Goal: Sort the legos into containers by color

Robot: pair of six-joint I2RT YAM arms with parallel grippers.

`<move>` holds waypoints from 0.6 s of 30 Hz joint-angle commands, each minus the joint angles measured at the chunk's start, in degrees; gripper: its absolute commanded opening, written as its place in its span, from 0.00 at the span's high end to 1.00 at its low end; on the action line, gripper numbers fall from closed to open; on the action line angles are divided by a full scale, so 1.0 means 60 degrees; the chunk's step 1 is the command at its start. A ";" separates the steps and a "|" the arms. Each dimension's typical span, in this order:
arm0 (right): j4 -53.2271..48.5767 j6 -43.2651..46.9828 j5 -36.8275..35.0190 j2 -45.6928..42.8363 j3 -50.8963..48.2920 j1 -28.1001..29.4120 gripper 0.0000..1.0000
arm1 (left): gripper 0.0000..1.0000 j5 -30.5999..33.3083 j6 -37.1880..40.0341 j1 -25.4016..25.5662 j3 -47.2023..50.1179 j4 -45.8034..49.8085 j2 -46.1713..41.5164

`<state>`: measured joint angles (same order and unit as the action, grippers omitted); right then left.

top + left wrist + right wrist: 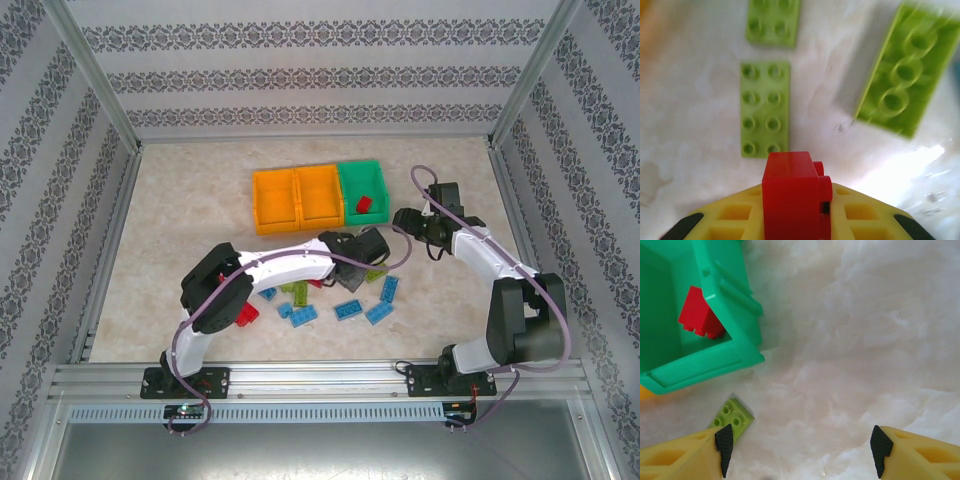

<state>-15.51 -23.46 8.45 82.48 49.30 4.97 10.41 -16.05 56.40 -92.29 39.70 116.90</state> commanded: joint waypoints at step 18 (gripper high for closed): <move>0.0292 -0.0174 0.0064 -0.1595 -0.1708 0.0735 0.25 | 0.73 -0.3556 0.0117 -0.2880 -0.6603 -0.0021 0.3007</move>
<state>-14.04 -23.92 9.10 74.22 40.01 7.35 -5.98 -13.04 39.77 -125.82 38.22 131.09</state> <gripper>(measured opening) 0.747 0.272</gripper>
